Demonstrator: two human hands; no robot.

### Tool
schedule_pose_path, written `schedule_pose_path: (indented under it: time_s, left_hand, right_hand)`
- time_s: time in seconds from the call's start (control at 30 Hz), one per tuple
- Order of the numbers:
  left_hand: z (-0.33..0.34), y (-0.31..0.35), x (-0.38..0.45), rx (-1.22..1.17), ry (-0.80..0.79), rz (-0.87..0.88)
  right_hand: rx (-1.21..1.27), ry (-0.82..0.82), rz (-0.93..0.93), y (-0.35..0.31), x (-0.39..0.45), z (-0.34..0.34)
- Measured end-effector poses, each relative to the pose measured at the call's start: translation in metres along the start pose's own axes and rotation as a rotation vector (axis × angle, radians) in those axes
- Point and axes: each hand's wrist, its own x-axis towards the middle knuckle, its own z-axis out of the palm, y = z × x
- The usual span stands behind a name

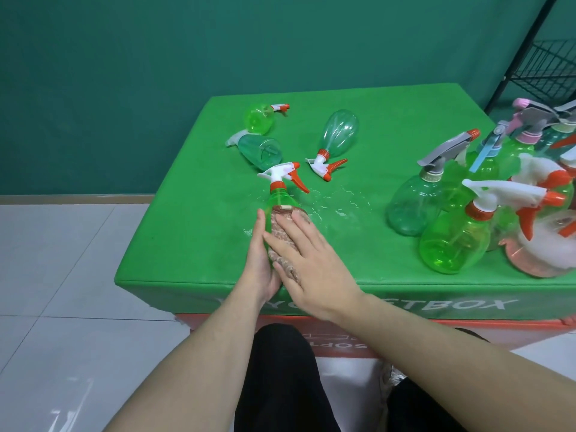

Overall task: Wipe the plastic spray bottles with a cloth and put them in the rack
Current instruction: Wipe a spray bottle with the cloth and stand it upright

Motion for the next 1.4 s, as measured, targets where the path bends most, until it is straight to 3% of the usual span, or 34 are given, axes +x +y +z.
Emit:
schedule_pose_path:
  time_s: [0.13,0.33,0.53,0.8,1.07,1.4]
  left_hand:
    - [0.001,0.000,-0.001,0.031,0.023,-0.015]
    - [0.002,-0.002,0.002,-0.029,0.002,0.055]
    - [0.001,-0.003,0.004,-0.066,-0.008,0.100]
    - [0.002,0.002,0.002,-0.047,-0.034,0.089]
    - [-0.005,-0.002,0.005,-0.110,0.026,0.087]
    - [-0.003,-0.003,0.003,0.023,-0.015,0.045]
  right_hand:
    - [-0.031,-0.030,0.002,0.000,-0.012,0.004]
    - [0.003,0.053,0.082,0.000,0.013,-0.001]
    - [-0.006,-0.016,0.191,0.005,0.056,-0.013]
    - [0.253,-0.044,0.401,0.006,0.086,-0.023]
    - [0.079,0.013,0.174,0.003,0.053,-0.004]
    - [-0.037,0.000,-0.031,-0.001,0.004,0.000]
